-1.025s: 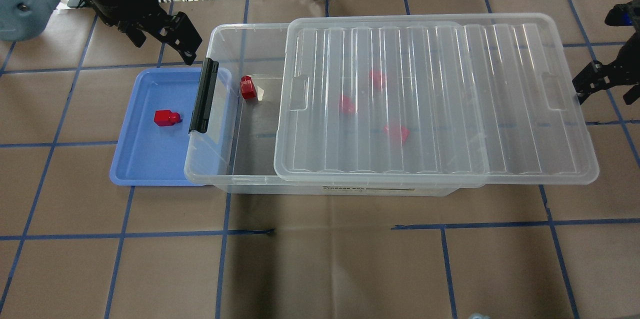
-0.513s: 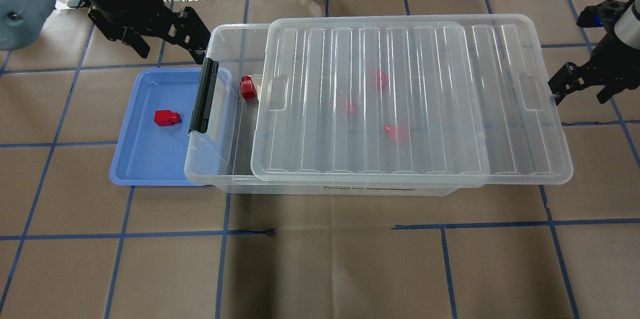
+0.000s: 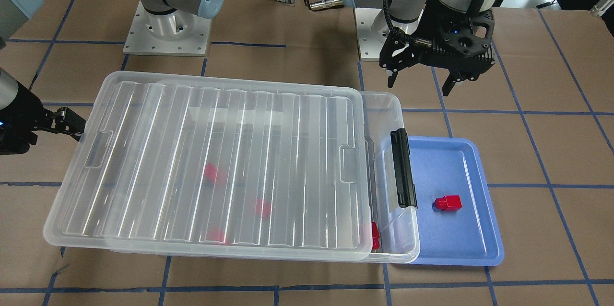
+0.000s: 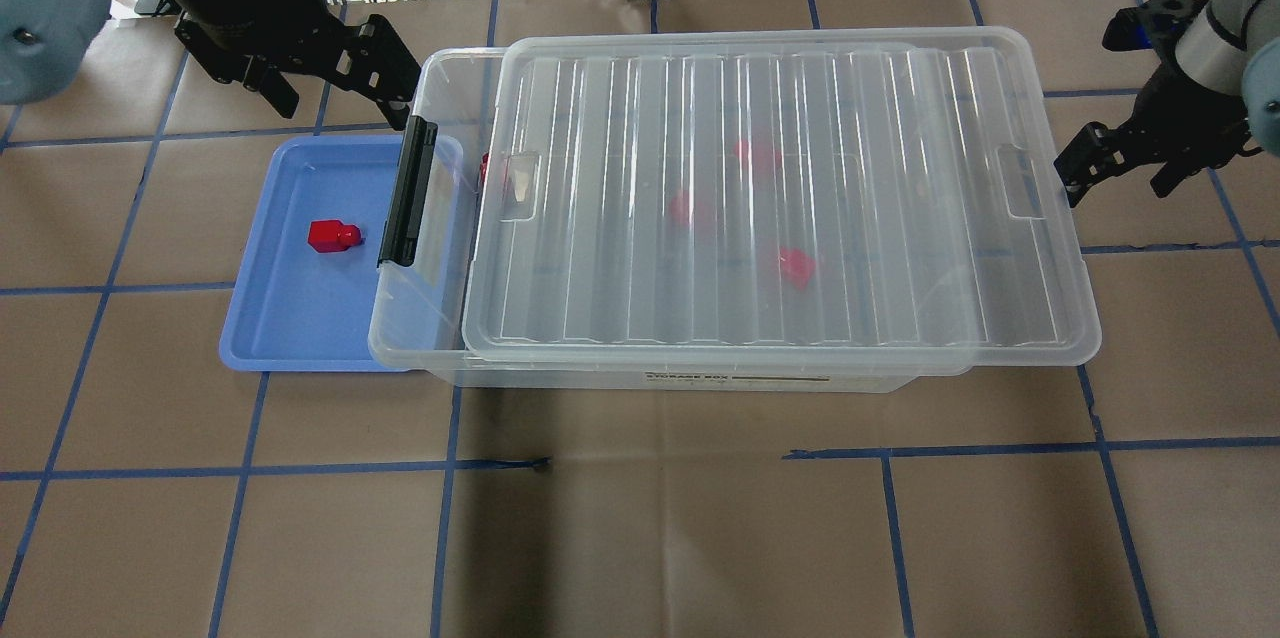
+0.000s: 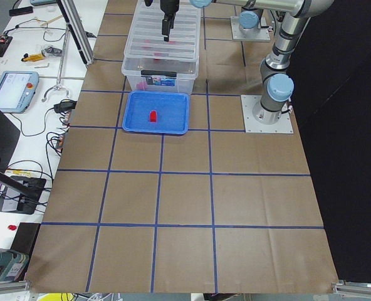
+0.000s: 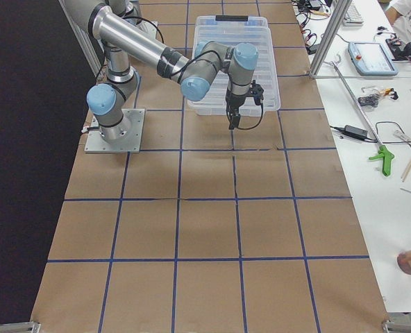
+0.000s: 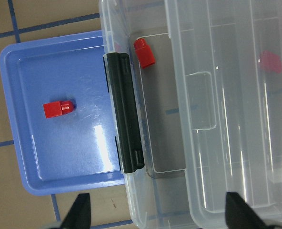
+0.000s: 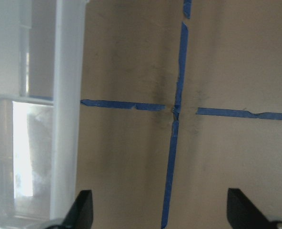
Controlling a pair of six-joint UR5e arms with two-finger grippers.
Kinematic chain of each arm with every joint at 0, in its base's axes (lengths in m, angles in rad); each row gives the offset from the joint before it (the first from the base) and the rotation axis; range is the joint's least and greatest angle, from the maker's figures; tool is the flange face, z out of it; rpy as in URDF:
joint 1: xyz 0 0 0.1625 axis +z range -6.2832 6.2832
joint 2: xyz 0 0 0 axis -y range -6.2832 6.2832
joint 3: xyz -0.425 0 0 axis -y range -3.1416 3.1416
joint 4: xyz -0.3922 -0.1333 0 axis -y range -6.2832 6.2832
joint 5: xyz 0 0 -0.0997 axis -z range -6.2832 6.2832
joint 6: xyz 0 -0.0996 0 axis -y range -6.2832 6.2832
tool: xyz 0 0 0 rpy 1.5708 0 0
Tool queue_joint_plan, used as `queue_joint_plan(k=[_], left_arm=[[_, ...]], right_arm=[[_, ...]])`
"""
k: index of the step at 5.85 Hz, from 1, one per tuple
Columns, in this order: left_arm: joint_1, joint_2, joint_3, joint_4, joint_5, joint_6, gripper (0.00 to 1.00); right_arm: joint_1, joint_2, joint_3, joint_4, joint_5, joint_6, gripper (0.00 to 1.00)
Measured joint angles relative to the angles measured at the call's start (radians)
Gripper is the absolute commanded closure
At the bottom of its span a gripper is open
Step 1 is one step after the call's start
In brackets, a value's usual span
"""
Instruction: Place red block in blue tray from box
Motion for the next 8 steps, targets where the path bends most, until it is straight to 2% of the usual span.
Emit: queue_joint_plan(k=[3,6,7,8], left_arm=[[0.0,0.001,-0.002,0.012,0.001,0.004,0.02],[0.004,-0.005,-0.005,0.029,0.001,0.004,0.02],[0.004,-0.007,-0.005,0.03,0.003,0.004,0.02],[0.005,-0.008,-0.004,0.031,0.005,0.004,0.02]], right_arm=[[0.058,0.0,0.0,0.004,0.048,0.06,0.0],[0.09,-0.004,-0.012,0.003,0.055,0.091,0.0],[0.098,-0.015,-0.05,0.021,0.054,0.1,0.0],[0.13,-0.029,-0.124,0.096,0.053,0.144,0.0]])
